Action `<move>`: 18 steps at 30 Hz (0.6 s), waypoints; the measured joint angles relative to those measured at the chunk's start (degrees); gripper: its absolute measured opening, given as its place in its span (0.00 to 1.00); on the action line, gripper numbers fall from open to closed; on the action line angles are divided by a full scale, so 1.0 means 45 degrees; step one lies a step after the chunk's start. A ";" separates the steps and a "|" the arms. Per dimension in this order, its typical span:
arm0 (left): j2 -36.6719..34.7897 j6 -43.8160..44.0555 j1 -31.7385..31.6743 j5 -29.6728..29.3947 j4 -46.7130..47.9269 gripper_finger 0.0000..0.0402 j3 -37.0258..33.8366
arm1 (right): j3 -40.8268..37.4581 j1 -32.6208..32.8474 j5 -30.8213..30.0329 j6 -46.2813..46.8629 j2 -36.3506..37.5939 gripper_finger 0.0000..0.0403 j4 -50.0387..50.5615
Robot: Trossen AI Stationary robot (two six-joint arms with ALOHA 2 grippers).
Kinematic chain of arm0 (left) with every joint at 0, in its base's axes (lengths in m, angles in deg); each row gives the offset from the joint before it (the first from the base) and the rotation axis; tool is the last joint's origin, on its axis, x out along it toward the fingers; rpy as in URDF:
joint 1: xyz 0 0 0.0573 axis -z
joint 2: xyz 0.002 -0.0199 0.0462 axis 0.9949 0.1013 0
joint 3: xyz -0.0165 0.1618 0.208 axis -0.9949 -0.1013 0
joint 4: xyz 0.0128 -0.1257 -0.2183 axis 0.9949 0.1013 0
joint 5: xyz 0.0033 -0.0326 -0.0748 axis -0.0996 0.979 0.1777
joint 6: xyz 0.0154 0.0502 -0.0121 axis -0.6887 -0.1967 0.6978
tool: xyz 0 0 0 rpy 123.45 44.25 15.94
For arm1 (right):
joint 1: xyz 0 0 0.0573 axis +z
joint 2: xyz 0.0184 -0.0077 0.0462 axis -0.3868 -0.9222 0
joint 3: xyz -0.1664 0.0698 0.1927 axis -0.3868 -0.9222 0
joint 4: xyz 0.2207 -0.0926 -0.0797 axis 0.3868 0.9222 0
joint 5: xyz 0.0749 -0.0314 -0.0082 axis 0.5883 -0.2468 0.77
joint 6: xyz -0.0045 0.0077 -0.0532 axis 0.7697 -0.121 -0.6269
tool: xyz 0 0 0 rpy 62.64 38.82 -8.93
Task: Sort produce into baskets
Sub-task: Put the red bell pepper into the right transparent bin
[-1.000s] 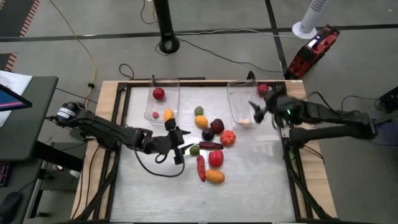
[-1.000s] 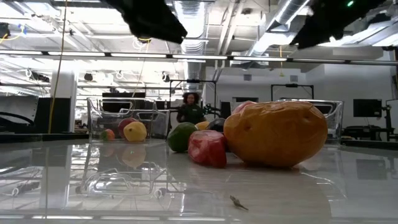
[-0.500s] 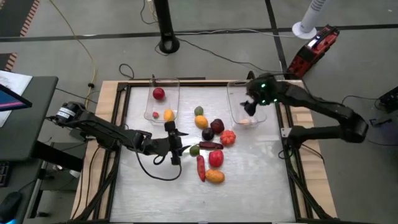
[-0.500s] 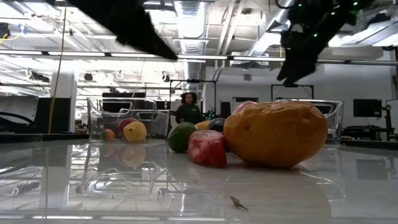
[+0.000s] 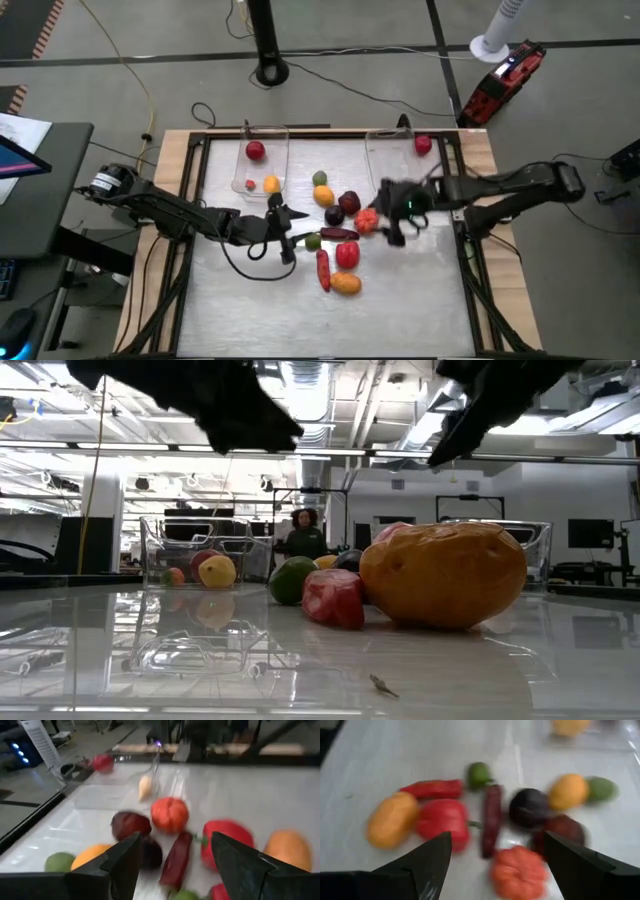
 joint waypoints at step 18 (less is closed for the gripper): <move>0.0000 0.2260 0.1440 -0.1132 0.0008 0.56 0.0242 | 0.2532 0.3783 -0.2921 -0.0767 -0.5666 0.97 -0.0331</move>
